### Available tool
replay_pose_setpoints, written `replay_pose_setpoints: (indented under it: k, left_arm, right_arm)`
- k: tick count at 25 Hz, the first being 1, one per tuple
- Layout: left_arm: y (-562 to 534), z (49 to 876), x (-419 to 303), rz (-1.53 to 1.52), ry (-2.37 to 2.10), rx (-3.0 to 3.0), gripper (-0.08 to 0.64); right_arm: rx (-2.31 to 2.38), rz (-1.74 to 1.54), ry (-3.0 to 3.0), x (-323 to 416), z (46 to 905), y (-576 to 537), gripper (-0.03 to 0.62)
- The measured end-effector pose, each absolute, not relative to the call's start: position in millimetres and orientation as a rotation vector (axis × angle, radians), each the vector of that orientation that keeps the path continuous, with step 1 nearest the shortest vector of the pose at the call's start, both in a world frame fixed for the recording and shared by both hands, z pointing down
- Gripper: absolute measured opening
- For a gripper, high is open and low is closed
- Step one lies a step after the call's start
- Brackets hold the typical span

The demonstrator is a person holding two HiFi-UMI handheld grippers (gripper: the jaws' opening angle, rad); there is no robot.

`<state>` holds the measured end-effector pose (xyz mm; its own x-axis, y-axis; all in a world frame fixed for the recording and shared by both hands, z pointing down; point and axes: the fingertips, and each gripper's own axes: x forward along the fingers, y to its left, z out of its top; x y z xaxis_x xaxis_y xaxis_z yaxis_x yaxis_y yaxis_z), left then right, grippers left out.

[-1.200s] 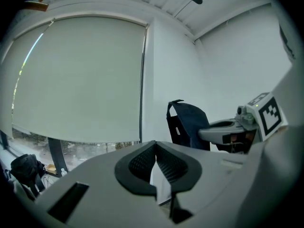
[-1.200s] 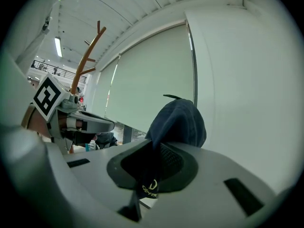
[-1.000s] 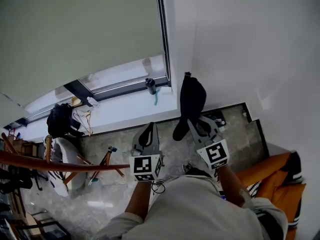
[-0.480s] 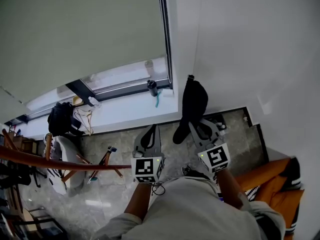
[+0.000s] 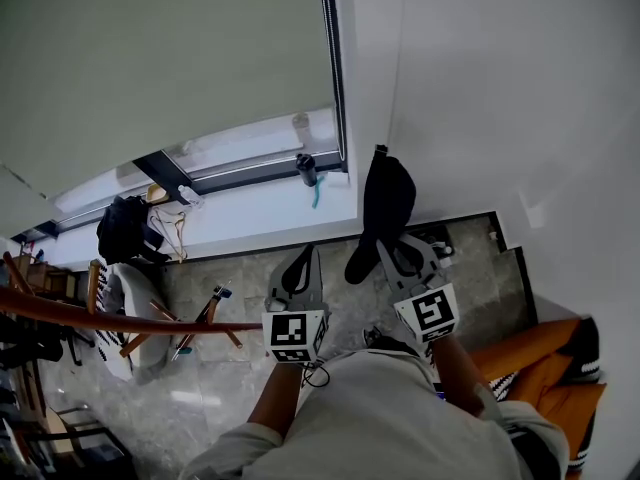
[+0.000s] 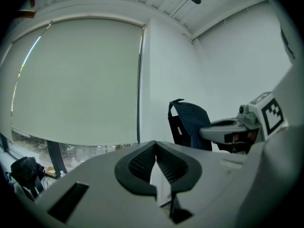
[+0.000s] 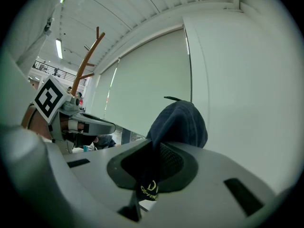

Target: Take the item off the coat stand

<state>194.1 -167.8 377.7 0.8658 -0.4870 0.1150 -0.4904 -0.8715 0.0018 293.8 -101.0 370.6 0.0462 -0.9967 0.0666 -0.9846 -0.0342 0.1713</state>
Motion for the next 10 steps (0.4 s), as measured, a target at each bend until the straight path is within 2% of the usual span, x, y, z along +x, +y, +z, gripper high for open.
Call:
replay_pose_setpoints:
  k: [10]
  left_arm:
    - [-164, 384, 213, 0.182, -0.820, 2.978, 0.011]
  right_arm:
    - [2.120, -0.105, -2.091, 317, 377, -97, 0.026]
